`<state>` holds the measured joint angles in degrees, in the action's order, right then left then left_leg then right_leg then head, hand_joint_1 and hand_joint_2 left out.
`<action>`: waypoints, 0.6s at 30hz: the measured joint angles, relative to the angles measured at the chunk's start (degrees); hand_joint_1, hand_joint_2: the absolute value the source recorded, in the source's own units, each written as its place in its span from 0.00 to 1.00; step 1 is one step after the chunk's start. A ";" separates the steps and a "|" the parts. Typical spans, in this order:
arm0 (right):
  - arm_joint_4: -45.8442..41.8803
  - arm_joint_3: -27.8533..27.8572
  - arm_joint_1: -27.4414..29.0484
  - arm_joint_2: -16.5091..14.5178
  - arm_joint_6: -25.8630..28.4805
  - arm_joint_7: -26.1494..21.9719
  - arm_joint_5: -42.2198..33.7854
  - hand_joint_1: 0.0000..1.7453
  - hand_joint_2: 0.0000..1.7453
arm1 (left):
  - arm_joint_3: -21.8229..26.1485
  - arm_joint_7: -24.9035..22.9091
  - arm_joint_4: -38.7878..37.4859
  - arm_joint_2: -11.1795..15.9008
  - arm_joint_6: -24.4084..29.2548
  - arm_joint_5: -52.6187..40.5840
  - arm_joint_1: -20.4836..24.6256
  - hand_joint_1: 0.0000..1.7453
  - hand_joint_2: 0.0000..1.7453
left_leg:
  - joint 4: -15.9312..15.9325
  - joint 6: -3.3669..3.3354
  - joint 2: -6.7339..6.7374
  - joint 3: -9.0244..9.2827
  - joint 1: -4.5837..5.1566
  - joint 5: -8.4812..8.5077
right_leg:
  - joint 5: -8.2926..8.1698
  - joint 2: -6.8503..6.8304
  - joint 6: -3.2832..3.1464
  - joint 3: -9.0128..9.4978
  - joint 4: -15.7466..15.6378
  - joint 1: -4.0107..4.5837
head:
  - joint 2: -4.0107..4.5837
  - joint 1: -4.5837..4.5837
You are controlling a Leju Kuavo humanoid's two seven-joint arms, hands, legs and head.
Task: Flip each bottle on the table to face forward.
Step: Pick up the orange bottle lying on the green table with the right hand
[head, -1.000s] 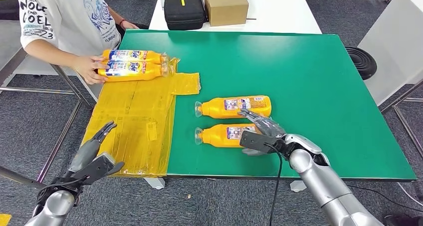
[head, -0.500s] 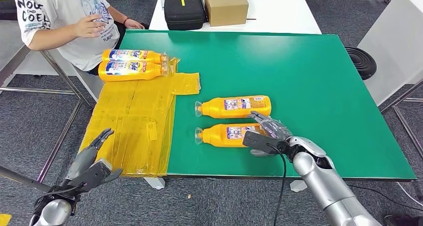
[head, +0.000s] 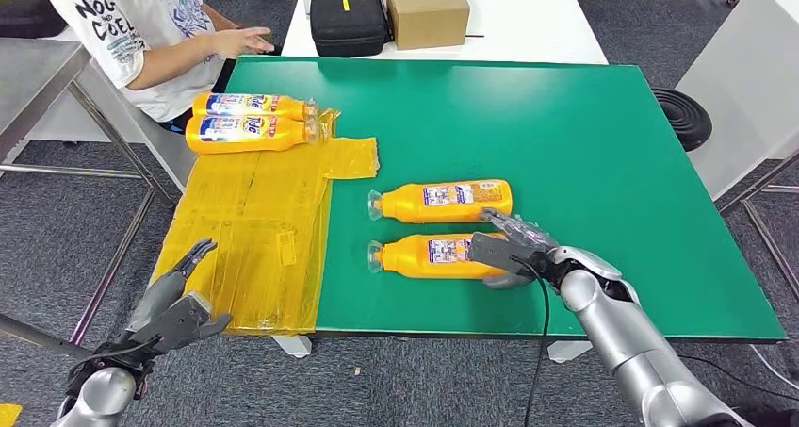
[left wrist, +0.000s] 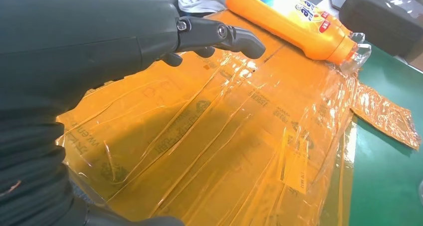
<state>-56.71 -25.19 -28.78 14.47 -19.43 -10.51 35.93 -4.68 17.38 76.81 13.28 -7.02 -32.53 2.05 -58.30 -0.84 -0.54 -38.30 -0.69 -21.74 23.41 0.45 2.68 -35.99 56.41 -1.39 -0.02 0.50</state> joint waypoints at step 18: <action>7.98 -5.01 -6.41 0.27 -6.69 -3.06 -0.04 0.79 1.00 | -0.07 0.09 -2.34 0.19 -0.68 1.50 1.09 0.00 1.00 | 0.00 0.00 0.00 0.00 0.00 0.00 | 0.00 0.00 0.00 0.00 0.00 0.00 | 0.00 0.00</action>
<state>-48.73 -30.20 -35.20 14.74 -26.12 -13.57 35.89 -4.74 17.47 74.46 13.47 -7.69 -31.03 3.14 -58.30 -0.85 -0.54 -38.29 -0.69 -21.74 23.41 0.46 2.69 -35.99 56.41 -1.39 -0.02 0.50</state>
